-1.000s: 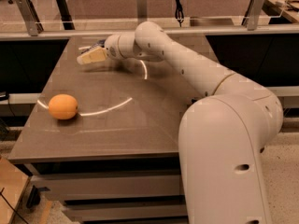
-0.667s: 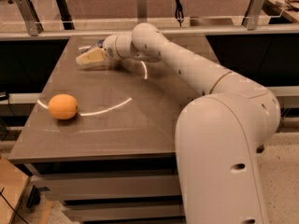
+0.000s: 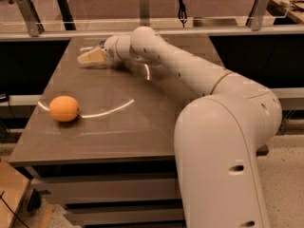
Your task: Pick rxbar blueberry
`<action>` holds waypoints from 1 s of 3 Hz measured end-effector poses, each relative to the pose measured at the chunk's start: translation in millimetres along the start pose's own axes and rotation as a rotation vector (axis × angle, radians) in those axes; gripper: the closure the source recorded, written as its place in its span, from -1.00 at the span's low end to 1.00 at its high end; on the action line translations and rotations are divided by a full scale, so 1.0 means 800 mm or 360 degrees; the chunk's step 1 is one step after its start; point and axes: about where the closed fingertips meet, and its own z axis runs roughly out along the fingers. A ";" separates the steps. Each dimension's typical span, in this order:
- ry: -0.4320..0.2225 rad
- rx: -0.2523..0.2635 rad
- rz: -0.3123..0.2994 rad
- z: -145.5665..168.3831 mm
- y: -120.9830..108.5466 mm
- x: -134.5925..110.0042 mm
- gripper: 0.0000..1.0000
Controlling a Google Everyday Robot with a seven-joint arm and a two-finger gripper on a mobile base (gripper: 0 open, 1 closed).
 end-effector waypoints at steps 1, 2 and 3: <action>-0.0025 0.0030 0.0049 0.011 -0.011 0.005 -1.00; -0.0021 0.0028 0.0077 0.024 -0.015 0.010 -1.00; 0.0007 0.0011 0.0055 0.033 -0.012 0.009 -0.63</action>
Offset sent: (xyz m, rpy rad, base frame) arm 0.0305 0.0050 -0.0178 0.0434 0.0400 -0.0410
